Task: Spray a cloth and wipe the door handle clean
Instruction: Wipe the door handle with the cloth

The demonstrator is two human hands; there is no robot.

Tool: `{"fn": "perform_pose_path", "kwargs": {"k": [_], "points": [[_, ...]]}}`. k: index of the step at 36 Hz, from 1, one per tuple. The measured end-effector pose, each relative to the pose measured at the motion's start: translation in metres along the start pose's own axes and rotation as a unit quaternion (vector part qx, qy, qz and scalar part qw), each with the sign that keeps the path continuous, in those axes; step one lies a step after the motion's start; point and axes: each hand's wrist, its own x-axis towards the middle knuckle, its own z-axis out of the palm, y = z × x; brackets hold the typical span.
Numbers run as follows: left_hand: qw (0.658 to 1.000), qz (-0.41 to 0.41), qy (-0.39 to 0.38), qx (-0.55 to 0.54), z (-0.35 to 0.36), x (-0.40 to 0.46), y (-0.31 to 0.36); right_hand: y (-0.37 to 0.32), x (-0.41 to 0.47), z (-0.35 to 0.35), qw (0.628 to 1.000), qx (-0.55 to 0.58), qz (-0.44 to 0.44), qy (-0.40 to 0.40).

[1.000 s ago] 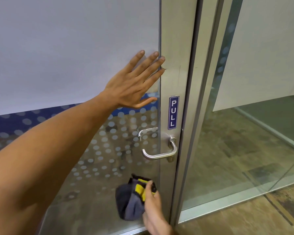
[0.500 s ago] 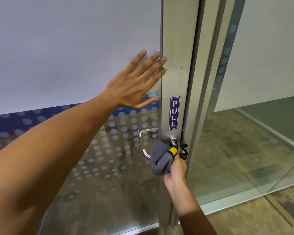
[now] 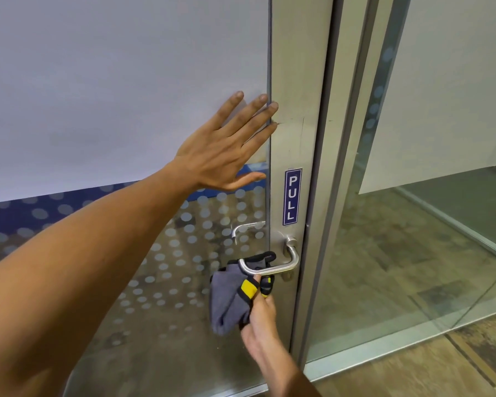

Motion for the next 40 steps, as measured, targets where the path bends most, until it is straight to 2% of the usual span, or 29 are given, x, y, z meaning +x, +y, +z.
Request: {"fn": "perform_pose_path", "kwargs": {"k": [4, 8, 11, 14, 17, 20, 26, 29, 31, 34, 35, 37, 40], "points": [[1.0, 0.0, 0.003, 0.004, 0.001, -0.001, 0.0, -0.024, 0.005, -0.045, 0.994, -0.104, -0.012, -0.031], [1.0, -0.002, 0.006, 0.006, 0.001, 0.0, 0.001, -0.04, 0.007, -0.087, 0.993, -0.103, 0.008, -0.052], [1.0, 0.0, 0.01, 0.011, 0.002, 0.0, 0.0, -0.046, 0.013, -0.11, 0.998, -0.05, 0.012, -0.039], [1.0, 0.001, 0.005, 0.009, 0.001, 0.0, 0.0, -0.06, 0.02, -0.101, 0.999, 0.032, 0.009, -0.023], [1.0, 0.0, 0.004, 0.007, 0.001, 0.0, 0.0, -0.078, 0.024, -0.075, 0.993, 0.107, -0.006, -0.048], [1.0, 0.001, 0.003, 0.012, 0.002, 0.0, 0.001, -0.087, 0.025, -0.06, 0.991, 0.106, -0.015, -0.079], [1.0, 0.0, 0.001, 0.011, 0.003, 0.0, 0.0, -0.087, 0.008, -0.078, 0.996, 0.061, -0.04, -0.052], [1.0, 0.0, 0.003, 0.008, 0.003, 0.0, 0.001, -0.085, -0.002, -0.098, 0.997, -0.007, -0.07, -0.008], [1.0, 0.0, 0.004, 0.007, 0.002, 0.0, 0.0, -0.09, -0.005, -0.098, 0.992, -0.028, -0.12, 0.038], [1.0, 0.0, 0.006, 0.006, 0.001, 0.0, 0.0, -0.11, -0.007, -0.08, 0.941, -0.126, -0.295, 0.109], [1.0, 0.0, 0.006, 0.006, 0.001, 0.0, 0.001, -0.117, -0.008, -0.074, 0.908, -0.167, -0.368, 0.113], [1.0, 0.0, 0.005, 0.005, 0.001, 0.0, 0.0, -0.129, -0.005, -0.058, 0.816, -0.261, -0.502, 0.114], [1.0, 0.0, 0.006, 0.004, 0.001, -0.001, 0.0, -0.139, 0.005, -0.034, 0.7, -0.389, -0.589, 0.11]]}}
